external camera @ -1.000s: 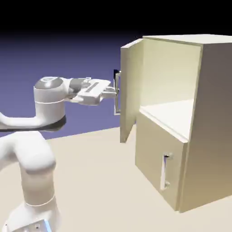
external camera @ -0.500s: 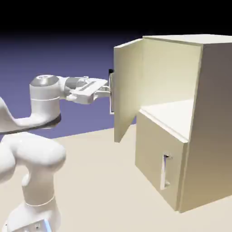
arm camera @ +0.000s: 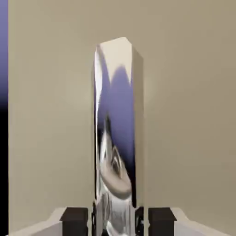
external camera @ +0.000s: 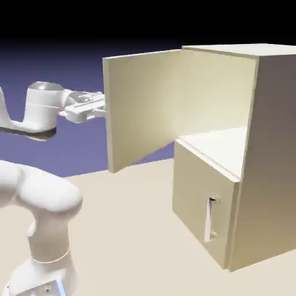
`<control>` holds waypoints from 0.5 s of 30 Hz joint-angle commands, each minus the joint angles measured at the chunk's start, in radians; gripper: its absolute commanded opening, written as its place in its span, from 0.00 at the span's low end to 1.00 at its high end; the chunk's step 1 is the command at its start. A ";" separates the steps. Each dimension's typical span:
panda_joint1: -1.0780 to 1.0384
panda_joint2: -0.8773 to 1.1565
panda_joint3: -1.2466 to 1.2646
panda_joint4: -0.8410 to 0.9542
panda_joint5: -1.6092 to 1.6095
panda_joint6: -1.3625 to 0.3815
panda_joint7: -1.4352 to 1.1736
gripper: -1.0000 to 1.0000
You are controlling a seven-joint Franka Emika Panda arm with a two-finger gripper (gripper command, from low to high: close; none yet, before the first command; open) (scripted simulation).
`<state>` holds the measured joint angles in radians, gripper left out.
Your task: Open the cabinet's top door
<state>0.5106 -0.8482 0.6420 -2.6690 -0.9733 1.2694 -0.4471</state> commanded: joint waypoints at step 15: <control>-0.464 0.529 0.498 0.527 0.195 -0.504 0.282 0.00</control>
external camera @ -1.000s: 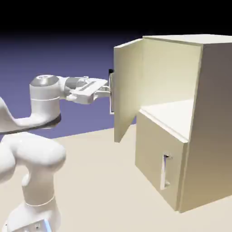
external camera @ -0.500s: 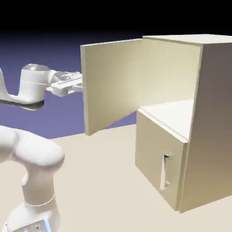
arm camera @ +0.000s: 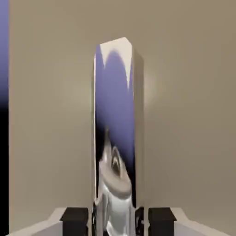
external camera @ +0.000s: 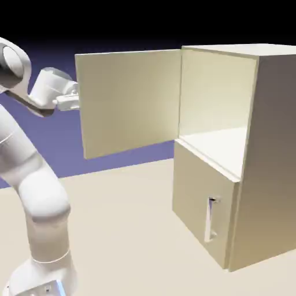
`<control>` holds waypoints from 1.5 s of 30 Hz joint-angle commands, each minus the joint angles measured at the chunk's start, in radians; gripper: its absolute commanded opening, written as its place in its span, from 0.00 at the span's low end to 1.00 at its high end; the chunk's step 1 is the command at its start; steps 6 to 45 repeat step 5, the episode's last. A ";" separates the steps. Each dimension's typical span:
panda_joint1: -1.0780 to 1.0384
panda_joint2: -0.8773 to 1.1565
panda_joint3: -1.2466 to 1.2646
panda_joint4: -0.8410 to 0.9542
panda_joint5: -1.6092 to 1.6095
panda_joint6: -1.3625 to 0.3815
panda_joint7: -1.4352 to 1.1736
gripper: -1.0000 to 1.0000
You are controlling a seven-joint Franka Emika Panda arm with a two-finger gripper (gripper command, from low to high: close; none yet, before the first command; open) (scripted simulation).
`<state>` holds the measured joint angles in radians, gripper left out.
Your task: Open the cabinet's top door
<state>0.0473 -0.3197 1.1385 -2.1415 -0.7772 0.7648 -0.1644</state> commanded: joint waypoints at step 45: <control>-0.156 0.128 0.179 0.104 0.017 -0.113 0.098 0.00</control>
